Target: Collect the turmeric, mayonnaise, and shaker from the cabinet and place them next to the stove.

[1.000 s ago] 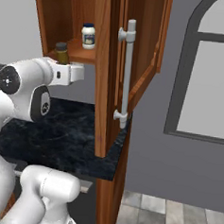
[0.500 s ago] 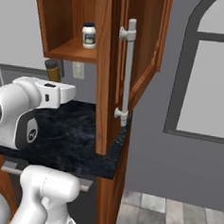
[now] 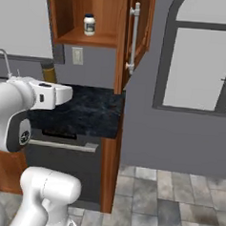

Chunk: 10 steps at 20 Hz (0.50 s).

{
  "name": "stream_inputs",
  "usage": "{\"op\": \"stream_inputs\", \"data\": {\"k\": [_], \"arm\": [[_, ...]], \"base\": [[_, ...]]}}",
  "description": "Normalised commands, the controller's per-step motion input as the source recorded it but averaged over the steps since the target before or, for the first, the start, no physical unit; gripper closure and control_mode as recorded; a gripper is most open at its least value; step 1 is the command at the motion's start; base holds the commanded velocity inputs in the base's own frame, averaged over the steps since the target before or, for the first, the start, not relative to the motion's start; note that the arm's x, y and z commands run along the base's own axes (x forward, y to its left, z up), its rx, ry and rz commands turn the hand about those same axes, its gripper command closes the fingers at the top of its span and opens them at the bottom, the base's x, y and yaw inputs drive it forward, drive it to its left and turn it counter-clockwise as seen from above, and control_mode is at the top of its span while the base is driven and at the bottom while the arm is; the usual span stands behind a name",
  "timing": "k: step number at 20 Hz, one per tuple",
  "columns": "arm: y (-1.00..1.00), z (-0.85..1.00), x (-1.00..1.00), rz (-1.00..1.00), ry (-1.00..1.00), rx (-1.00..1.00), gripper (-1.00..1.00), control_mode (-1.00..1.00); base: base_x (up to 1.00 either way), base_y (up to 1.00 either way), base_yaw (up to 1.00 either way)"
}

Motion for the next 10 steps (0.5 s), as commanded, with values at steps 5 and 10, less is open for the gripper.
{"op": "stream_inputs", "data": {"k": [5, 10], "arm": [[0.0, 0.0, 0.0, 0.0, 0.0, 0.0, 1.0, 1.0], [0.0, 0.0, 0.0, 0.0, 0.0, 0.0, 1.0, 1.0]], "base": [[-0.99, 0.0, -0.38], [-0.86, -0.03, -0.47]]}}
